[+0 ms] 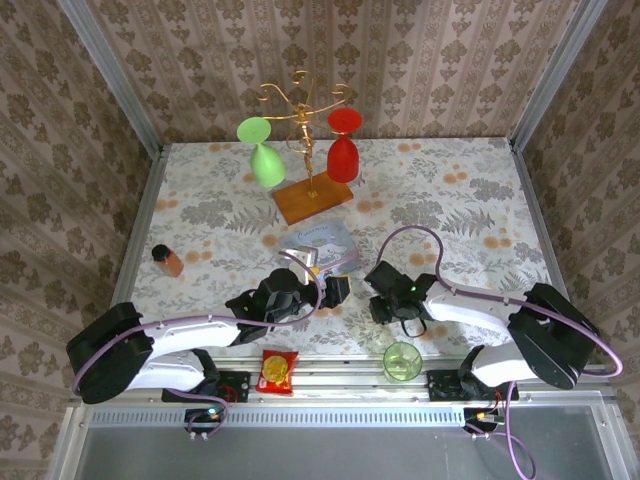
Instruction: Unlock a padlock with a key
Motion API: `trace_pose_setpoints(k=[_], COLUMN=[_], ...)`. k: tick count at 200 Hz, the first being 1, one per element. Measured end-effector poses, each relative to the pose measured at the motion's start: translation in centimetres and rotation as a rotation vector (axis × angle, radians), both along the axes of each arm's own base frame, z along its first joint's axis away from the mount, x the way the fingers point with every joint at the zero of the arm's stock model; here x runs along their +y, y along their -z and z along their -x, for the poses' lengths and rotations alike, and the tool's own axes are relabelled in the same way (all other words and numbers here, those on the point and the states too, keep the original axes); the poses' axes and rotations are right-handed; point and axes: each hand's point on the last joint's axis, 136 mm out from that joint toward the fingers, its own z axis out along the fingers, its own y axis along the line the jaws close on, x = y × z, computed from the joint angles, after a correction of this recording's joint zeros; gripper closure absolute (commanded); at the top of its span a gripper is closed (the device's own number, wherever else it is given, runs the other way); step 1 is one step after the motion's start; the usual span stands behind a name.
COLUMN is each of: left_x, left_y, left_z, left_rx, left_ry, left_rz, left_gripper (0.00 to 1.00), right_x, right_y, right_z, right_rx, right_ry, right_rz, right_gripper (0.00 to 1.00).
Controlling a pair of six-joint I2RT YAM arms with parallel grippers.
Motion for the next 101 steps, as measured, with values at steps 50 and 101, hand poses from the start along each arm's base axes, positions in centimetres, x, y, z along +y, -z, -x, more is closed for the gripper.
trace_pose_setpoints(k=[50,101], left_x=[0.0,-0.1], left_y=[0.3,1.4], left_z=[0.0,0.0], left_rx=[0.010,0.026], left_ry=[-0.002,-0.002], left_rz=[-0.004,-0.030], left_gripper=[0.01,0.01], right_x=[-0.3,0.0], right_y=[-0.2,0.2], right_z=[0.3,0.0], right_rx=[-0.004,-0.007], right_ry=[0.009,-0.001], right_rz=[-0.009,-0.008], right_gripper=[0.71,0.80])
